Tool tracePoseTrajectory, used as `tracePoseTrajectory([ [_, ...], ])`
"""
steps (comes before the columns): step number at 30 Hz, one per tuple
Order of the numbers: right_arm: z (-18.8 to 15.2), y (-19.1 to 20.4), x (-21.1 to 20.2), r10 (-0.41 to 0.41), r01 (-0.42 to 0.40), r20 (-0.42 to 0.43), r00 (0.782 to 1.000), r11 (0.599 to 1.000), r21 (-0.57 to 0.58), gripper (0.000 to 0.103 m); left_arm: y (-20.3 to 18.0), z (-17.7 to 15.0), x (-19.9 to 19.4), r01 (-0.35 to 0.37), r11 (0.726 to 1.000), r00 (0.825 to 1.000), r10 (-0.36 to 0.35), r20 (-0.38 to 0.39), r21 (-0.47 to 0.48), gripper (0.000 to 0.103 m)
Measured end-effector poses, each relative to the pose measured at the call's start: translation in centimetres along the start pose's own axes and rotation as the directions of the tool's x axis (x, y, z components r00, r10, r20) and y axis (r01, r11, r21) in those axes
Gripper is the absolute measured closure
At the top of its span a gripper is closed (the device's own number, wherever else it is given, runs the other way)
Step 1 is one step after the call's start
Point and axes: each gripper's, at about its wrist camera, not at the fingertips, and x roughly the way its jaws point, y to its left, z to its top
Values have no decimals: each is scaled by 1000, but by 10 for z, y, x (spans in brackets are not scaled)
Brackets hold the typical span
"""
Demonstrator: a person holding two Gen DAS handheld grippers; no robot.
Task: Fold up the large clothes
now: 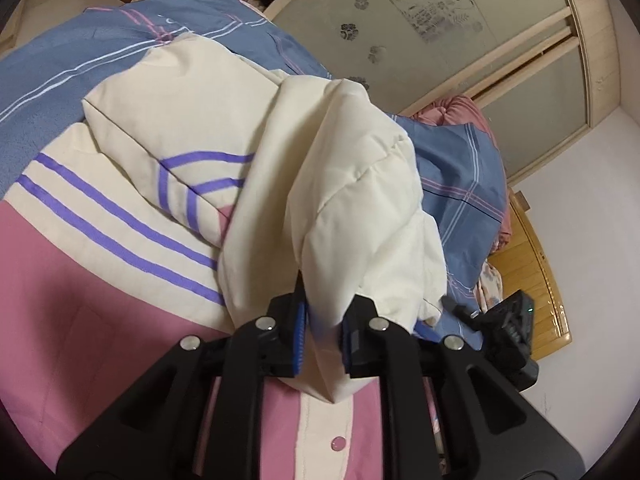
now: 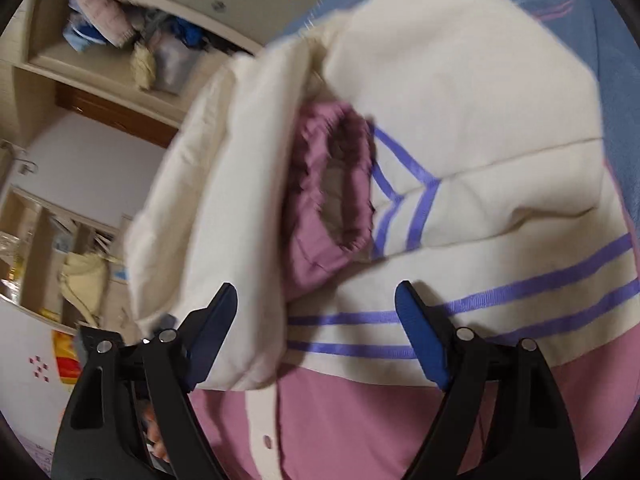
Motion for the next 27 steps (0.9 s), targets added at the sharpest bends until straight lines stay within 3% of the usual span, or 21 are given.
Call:
tracePoseTrajectory([
  [2, 5, 21, -13, 96, -94, 47, 994, 995, -45, 20, -4, -1, 6, 20, 1000, 1000, -20, -3, 7, 88],
  [5, 13, 69, -6, 177, -179, -26, 984, 973, -148, 20, -11, -9, 13, 42, 999, 999, -42, -11, 16, 84],
  [6, 14, 86, 6, 162, -172, -71, 984, 970, -175, 21, -14, -12, 15, 33, 999, 999, -33, -14, 26, 83],
  [8, 19, 106, 36, 44, -69, -122, 992, 977, -204, 22, -17, -15, 16, 16, 999, 1000, -15, -15, 40, 82],
  [10, 31, 114, 84, -32, -6, -210, 977, 984, -177, 40, -19, -19, 18, -2, 999, 1000, 2, -15, 47, 81],
  [11, 39, 114, 107, -51, 17, -231, 971, 989, -148, 58, -20, -20, 20, -16, 999, 1000, 17, -12, 50, 80],
  [13, 53, 131, 139, -34, -5, -215, 976, 984, -180, 71, -15, -25, 21, -51, 997, 999, 51, -10, 52, 78],
  [14, 56, 147, 157, -40, -13, -218, 975, 972, -234, 72, -13, -25, 22, -61, 997, 998, 61, -5, 50, 78],
  [16, 47, 176, 188, -129, 21, -258, 958, 924, -382, 72, -10, -25, 20, -82, 996, 997, 81, 3, 41, 78],
  [17, 35, 189, 207, -223, 68, -261, 939, 866, -495, 71, -6, -23, 18, -99, 994, 995, 99, 14, 35, 78],
  [19, 24, 194, 226, -297, 88, -264, 918, 799, -595, 68, 1, -21, 11, -105, 994, 994, 105, 24, 13, 78],
  [21, 23, 189, 221, -261, 48, -279, 924, 803, -594, 60, 8, -19, 3, -91, 996, 995, 91, 32, -14, 75],
  [23, 30, 178, 188, -155, -19, -287, 945, 853, -521, 51, 7, -15, -13, -91, 996, 992, 92, 83, -11, 74],
  [24, 30, 174, 168, -120, -31, -266, 956, 864, -503, 45, 1, -15, -22, -94, 996, 989, 93, 112, 1, 73],
  [27, 35, 166, 100, -17, -60, -138, 990, 843, -534, 45, -16, -8, -39, -106, 993, 979, 94, 180, 59, 73],
])
